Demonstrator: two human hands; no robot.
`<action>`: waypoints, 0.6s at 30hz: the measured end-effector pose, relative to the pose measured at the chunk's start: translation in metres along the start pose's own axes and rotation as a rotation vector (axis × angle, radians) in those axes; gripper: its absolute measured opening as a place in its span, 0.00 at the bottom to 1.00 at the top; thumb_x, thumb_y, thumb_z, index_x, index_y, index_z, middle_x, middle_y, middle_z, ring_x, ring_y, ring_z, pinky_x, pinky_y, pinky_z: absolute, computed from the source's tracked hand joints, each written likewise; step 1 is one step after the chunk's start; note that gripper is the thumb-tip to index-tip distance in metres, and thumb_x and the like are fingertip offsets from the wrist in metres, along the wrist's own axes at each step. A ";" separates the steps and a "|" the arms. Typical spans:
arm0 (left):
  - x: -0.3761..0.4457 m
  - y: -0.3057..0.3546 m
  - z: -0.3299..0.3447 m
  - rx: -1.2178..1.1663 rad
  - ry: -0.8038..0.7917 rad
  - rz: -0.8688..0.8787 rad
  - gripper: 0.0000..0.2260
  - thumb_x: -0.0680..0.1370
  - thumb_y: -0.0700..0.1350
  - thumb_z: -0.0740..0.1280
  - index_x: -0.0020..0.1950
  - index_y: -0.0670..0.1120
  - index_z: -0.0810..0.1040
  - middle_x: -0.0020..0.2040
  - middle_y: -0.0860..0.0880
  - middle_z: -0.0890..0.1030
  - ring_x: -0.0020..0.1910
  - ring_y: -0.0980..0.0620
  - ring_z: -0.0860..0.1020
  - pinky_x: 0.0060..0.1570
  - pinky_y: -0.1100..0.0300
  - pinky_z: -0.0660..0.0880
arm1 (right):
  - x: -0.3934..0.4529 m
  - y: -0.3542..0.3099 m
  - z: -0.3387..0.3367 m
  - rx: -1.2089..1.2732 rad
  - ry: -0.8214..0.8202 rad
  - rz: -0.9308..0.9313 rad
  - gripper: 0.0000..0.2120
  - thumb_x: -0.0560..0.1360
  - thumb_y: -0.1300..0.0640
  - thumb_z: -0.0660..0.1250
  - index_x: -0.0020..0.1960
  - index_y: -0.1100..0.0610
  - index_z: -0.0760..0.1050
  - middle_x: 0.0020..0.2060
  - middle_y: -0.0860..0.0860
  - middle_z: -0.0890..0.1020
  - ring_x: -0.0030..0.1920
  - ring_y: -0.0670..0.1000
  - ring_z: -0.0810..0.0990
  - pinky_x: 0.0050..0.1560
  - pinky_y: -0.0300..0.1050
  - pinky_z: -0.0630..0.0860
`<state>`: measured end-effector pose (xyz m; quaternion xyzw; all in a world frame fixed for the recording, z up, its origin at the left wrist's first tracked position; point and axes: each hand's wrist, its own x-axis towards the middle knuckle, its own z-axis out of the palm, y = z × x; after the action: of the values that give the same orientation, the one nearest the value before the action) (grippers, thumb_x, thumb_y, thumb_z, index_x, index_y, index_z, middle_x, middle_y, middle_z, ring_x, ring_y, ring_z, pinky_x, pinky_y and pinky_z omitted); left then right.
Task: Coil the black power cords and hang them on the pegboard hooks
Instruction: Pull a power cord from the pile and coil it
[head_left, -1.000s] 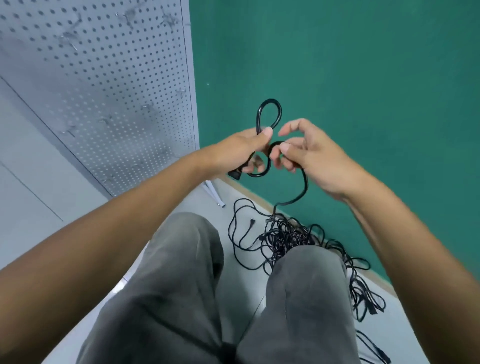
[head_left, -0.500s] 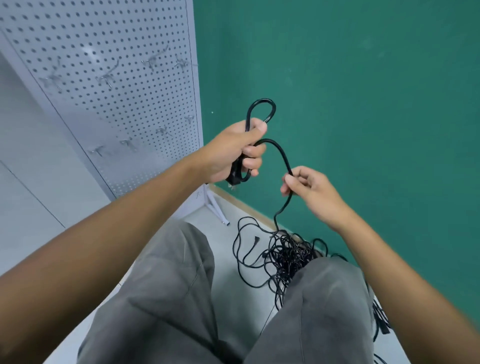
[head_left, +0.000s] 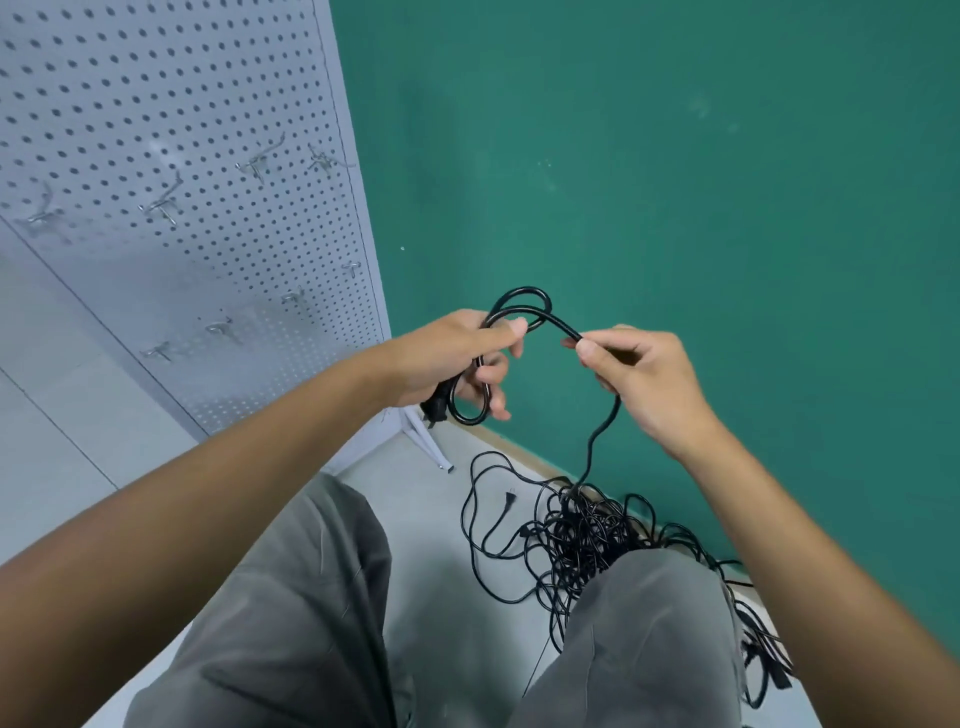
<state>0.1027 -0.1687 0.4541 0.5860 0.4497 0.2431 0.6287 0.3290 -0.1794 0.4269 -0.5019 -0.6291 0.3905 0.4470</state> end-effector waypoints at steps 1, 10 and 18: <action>0.005 -0.002 0.000 -0.019 -0.004 -0.011 0.12 0.87 0.49 0.57 0.50 0.42 0.70 0.30 0.49 0.70 0.33 0.45 0.81 0.42 0.54 0.82 | 0.004 -0.004 -0.003 0.007 0.015 -0.003 0.09 0.78 0.61 0.72 0.44 0.49 0.85 0.35 0.50 0.80 0.30 0.47 0.71 0.35 0.41 0.69; 0.017 0.012 0.021 -0.220 -0.064 0.013 0.28 0.77 0.71 0.47 0.46 0.46 0.66 0.33 0.50 0.61 0.23 0.54 0.60 0.28 0.59 0.71 | 0.027 -0.020 0.009 0.458 0.135 0.236 0.07 0.82 0.63 0.66 0.44 0.61 0.77 0.37 0.55 0.77 0.35 0.50 0.81 0.43 0.44 0.84; 0.014 0.010 0.031 -0.326 0.039 0.103 0.22 0.87 0.58 0.47 0.43 0.46 0.67 0.33 0.50 0.67 0.27 0.52 0.67 0.36 0.56 0.77 | 0.020 -0.036 0.029 0.894 0.076 0.345 0.08 0.87 0.60 0.54 0.50 0.59 0.67 0.47 0.62 0.86 0.51 0.60 0.86 0.55 0.50 0.83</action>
<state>0.1386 -0.1710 0.4573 0.4937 0.3858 0.3562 0.6932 0.2897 -0.1679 0.4552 -0.3712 -0.2903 0.6726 0.5705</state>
